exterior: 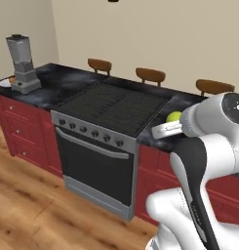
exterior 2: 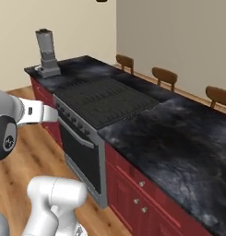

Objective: Pick the tangerine and pear from the fridge and place them on the plate next to the blender to make a fruit smoothie.

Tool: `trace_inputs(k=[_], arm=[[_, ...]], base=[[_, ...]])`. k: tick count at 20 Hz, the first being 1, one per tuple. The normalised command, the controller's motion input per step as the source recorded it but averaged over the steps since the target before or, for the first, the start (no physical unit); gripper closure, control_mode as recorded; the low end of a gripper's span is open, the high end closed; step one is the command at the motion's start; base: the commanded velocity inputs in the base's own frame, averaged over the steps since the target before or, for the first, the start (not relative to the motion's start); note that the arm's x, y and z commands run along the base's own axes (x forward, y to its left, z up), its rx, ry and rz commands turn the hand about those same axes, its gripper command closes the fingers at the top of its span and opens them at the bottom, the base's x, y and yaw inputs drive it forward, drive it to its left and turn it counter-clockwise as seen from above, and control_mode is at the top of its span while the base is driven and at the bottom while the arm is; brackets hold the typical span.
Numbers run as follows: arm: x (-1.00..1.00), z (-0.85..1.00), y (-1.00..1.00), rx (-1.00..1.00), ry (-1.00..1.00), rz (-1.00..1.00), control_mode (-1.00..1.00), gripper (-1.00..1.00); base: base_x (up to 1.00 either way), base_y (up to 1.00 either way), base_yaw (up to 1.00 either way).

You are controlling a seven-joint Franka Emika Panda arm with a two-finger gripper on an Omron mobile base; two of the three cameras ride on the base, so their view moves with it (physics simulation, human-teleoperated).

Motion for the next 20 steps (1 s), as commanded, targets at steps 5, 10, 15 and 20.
trace_inputs(k=[5, 10, 15, 20], arm=[[0.0, 0.0, 0.0, 0.0, 0.0, 0.0, 1.0, 1.0], [0.0, 0.0, 0.0, 0.0, 0.0, 0.0, 1.0, 1.0], [0.0, 0.0, 0.0, 0.0, 0.0, 0.0, 1.0, 1.0], [0.0, 0.0, 0.0, 0.0, 0.0, 0.0, 1.0, 1.0]], base=[[0.7, 1.0, 0.0], [0.62, 1.0, 0.01], [0.68, 1.0, 0.0], [0.67, 1.0, 0.0]])
